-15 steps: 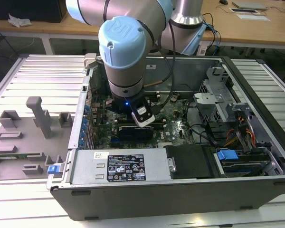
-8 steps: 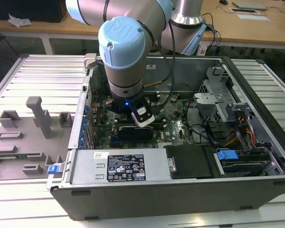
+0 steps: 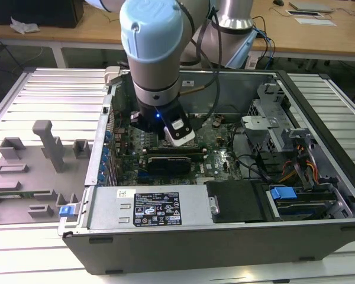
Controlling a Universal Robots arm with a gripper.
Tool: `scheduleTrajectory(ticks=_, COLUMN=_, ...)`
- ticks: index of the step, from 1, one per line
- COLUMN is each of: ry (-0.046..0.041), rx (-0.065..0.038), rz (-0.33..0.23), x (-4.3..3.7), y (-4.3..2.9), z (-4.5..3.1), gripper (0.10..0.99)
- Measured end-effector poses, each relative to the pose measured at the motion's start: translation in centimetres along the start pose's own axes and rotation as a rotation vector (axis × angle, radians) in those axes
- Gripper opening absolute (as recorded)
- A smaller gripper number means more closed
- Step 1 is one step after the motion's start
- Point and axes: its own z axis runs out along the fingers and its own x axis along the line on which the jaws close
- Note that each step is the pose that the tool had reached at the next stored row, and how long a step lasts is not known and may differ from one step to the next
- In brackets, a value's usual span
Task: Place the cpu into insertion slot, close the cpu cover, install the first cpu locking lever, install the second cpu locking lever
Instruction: 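Install the second cpu locking lever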
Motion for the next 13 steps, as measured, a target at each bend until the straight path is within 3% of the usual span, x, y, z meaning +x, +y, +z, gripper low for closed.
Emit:
scheduleTrajectory(ticks=2, ry=0.0010, rx=0.042, rz=-0.002, x=-0.22, y=0.07, z=-0.23, gripper=0.106)
scheduleTrajectory(ticks=3, ry=0.0020, rx=0.049, rz=0.000, x=-0.63, y=0.08, z=-0.21, gripper=0.106)
scheduleTrajectory(ticks=10, ry=0.0059, rx=0.054, rz=0.002, x=-3.22, y=0.09, z=-0.04, gripper=0.106)
scheduleTrajectory(ticks=13, ry=0.0081, rx=0.066, rz=0.003, x=-3.90, y=0.18, z=0.04, gripper=0.106)
